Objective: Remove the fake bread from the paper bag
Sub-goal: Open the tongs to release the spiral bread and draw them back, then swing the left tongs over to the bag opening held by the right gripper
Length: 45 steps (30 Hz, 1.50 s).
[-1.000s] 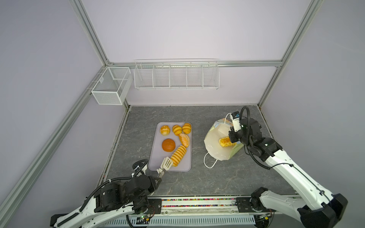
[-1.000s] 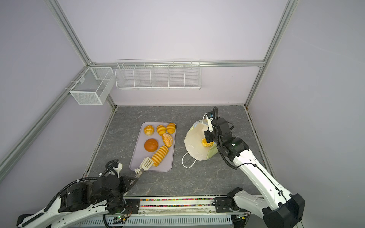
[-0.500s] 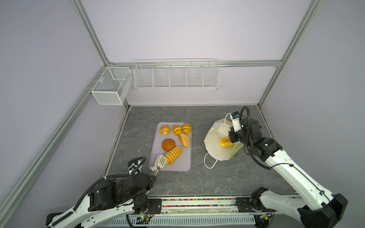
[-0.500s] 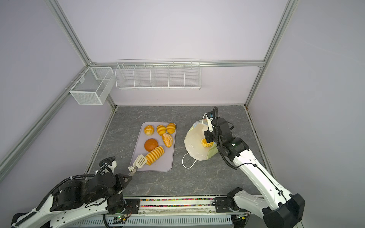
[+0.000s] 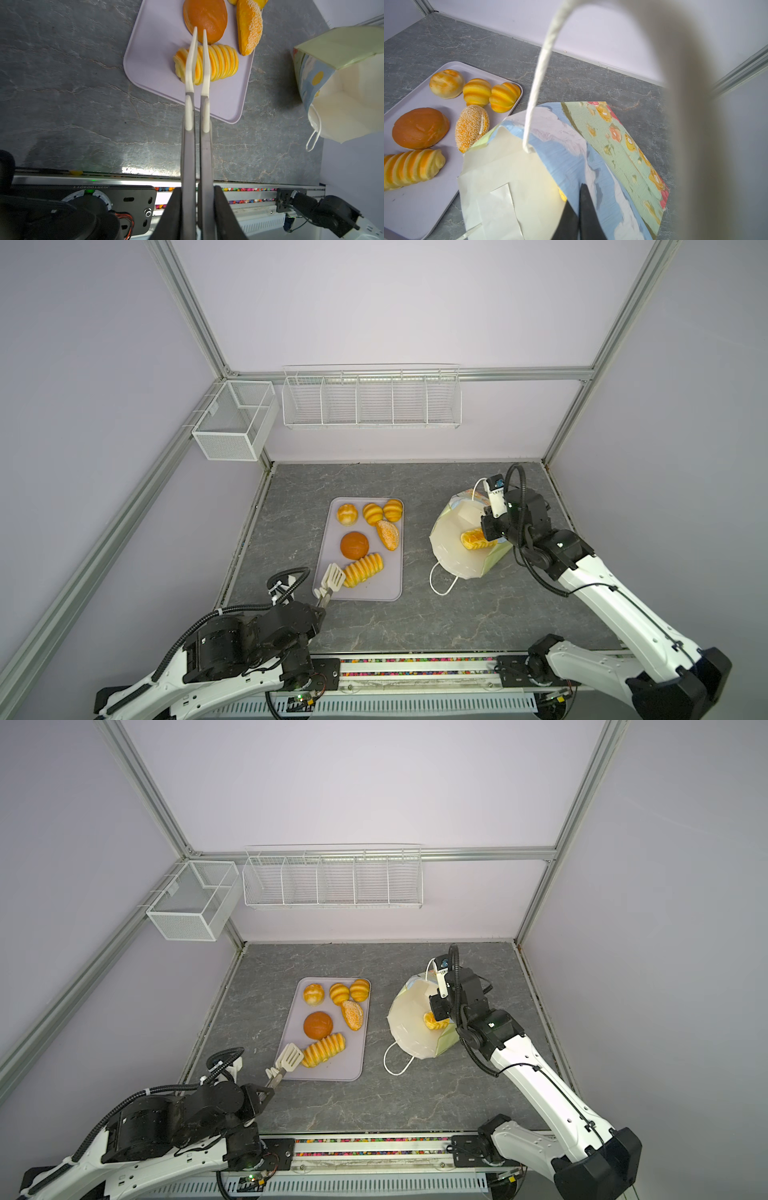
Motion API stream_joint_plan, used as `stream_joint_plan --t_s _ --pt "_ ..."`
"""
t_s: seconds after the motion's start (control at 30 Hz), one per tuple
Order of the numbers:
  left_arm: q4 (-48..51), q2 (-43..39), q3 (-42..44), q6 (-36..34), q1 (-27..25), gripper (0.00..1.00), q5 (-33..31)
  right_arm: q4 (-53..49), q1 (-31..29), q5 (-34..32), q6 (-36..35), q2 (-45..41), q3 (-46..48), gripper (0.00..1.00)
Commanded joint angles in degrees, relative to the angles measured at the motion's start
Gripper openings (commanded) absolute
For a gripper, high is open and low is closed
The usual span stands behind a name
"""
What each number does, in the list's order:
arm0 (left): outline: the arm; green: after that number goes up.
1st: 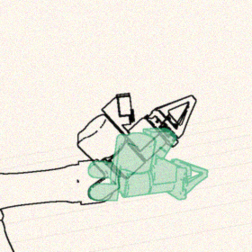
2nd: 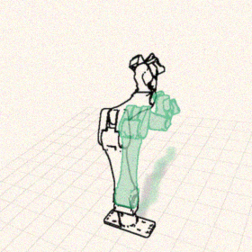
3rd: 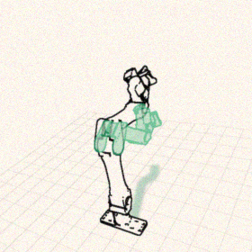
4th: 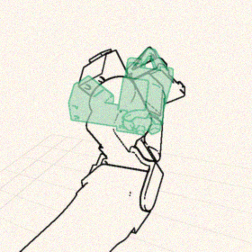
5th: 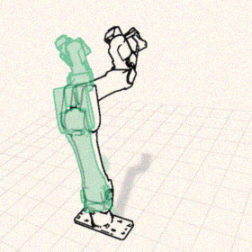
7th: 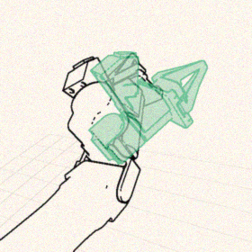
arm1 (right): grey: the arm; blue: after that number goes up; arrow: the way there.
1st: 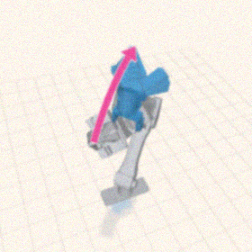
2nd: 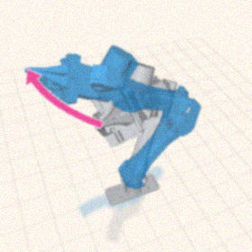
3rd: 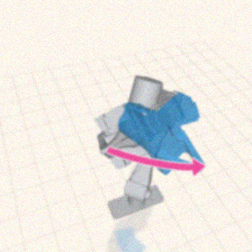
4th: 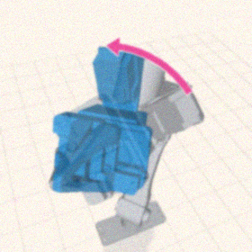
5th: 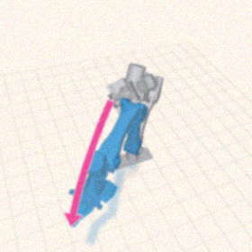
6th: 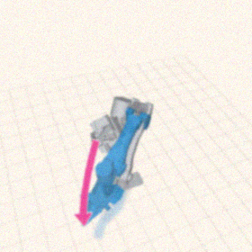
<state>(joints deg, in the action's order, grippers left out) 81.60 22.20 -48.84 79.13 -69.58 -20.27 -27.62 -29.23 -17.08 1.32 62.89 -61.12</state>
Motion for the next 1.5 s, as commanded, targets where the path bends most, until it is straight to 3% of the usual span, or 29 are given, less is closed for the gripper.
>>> stream_joint_plan --t_s 0.0,0.07,0.27,0.5,0.73,0.87,0.97,1.27,1.47 --pt "3.93 1.29 -3.24 -1.12 0.23 0.1 -5.3 1.2 0.25 0.38 -0.12 -0.92 -0.05 0.07" --pt "4.56 2.07 -4.12 -1.54 0.23 0.0 -6.87 1.08 0.24 0.45 0.06 -1.04 0.04 0.07" --pt "2.89 5.33 -5.98 -4.97 0.23 0.0 -11.03 0.59 0.25 1.47 0.78 -1.11 0.48 0.06" --pt "-10.67 15.65 -10.65 -21.8 0.17 0.0 -10.4 0.53 0.28 2.62 1.62 -1.98 1.26 0.07" --pt "-23.53 26.79 -17.63 -42.59 0.27 0.0 -3.2 -1.5 0.15 5.34 0.85 -1.8 -0.04 0.07" --pt "-25.59 34.08 -22.4 -51.35 0.2 0.0 -2.47 -1.74 0.15 6.1 0.3 -2.88 1.06 0.07" --pt "-27.72 39.71 -25.69 -57.03 0.31 0.0 1.6 -2.15 0.16 8.49 -1.38 -3.81 1.7 0.07" --pt "-33.5 48.92 -29.25 -67.26 0.23 0.0 10.1 -2.37 0.08 11.08 -3.94 -5.84 3.14 0.06" --pt "-30.64 54.47 -31.73 -71.92 0.15 0.0 12.42 -2.09 0.08 13.2 -4.93 -5.44 3.63 0.07"
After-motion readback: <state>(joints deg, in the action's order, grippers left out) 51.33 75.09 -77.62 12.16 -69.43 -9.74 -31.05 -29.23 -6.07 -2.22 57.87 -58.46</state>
